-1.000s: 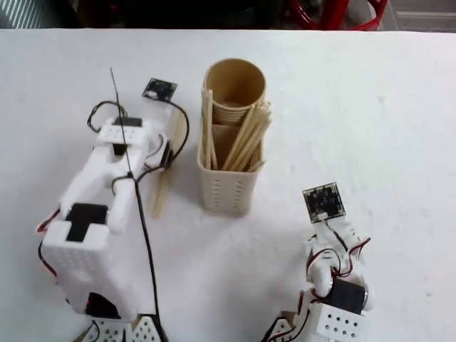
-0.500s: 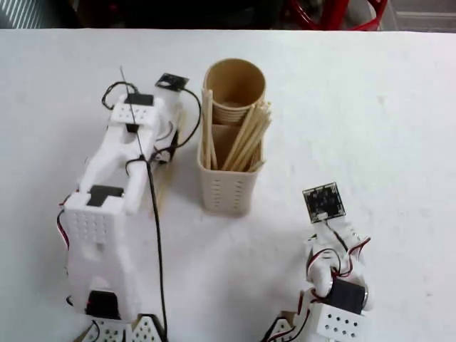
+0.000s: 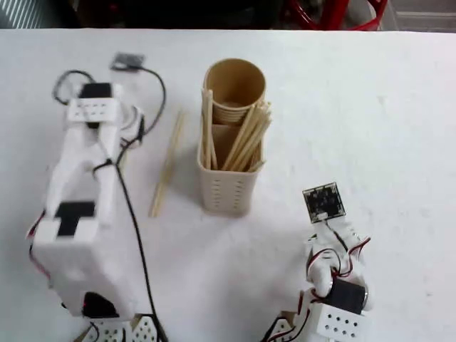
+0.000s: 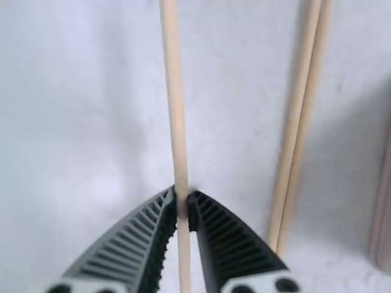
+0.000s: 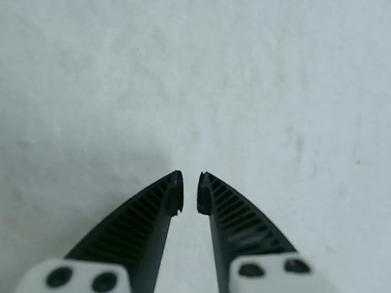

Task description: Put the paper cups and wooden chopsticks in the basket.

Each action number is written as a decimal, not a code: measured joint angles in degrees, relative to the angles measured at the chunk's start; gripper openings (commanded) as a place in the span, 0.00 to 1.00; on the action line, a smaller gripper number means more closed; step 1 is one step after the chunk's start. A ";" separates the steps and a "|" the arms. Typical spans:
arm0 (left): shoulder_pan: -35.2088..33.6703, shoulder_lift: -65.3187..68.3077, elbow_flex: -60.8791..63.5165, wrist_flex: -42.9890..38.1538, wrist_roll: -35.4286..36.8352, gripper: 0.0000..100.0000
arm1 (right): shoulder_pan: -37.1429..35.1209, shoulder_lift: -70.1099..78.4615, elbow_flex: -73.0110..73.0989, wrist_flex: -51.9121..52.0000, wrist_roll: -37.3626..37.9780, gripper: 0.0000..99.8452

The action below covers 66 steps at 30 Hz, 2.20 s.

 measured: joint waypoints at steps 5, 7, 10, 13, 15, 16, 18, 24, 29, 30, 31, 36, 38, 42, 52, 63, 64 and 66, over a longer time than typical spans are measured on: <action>3.60 -20.22 1.32 3.69 0.53 0.02 | 0.00 0.00 0.00 0.00 0.00 0.06; 7.82 -29.45 1.32 3.78 0.53 0.02 | 0.00 0.00 0.00 0.00 0.00 0.06; 16.26 -42.73 1.32 2.55 0.53 0.02 | 0.00 0.00 0.00 0.00 0.00 0.06; 25.76 -53.54 1.23 -0.70 0.53 0.02 | 0.00 0.00 0.00 0.00 0.00 0.06; 31.03 -57.58 1.23 -3.43 0.53 0.02 | 0.00 0.00 0.00 0.00 0.00 0.06; 33.14 -58.20 1.23 -5.10 0.53 0.02 | 0.00 0.00 0.00 0.00 0.00 0.06; 36.40 -57.67 1.32 -8.70 0.53 0.02 | 0.00 0.00 0.00 0.00 0.00 0.06; 42.02 -50.20 2.20 -12.57 0.44 0.02 | 0.00 0.00 0.00 0.00 0.00 0.06; 42.02 -45.98 3.69 -14.15 -1.76 0.02 | 0.00 0.00 0.00 0.00 0.00 0.06; 42.02 -45.98 4.40 -14.59 -3.08 0.02 | 0.00 0.00 0.00 0.00 0.00 0.06; 41.93 -45.89 4.84 -15.03 -4.31 0.02 | 0.00 0.00 0.00 0.00 0.00 0.06; 42.29 -45.63 6.51 -15.82 -6.07 0.03 | 0.00 0.00 0.00 0.00 0.00 0.06; 42.29 -45.63 6.51 -16.09 -6.07 0.06 | 0.00 0.00 0.00 0.00 0.00 0.06; 42.29 -45.45 7.30 -16.88 -6.15 0.08 | 0.00 0.00 0.00 0.00 0.00 0.06; 42.29 -45.36 11.16 -19.78 -6.15 0.08 | 0.00 0.00 0.00 0.00 0.00 0.06; 16.26 -55.12 15.47 -20.92 -5.89 0.08 | 0.00 0.00 0.00 0.00 0.00 0.06; 13.19 -55.30 17.58 -21.80 -5.27 0.08 | 0.00 0.00 0.00 0.00 0.00 0.06; 6.95 -55.03 23.65 -25.14 -2.29 0.08 | 0.00 0.00 0.00 0.00 0.00 0.06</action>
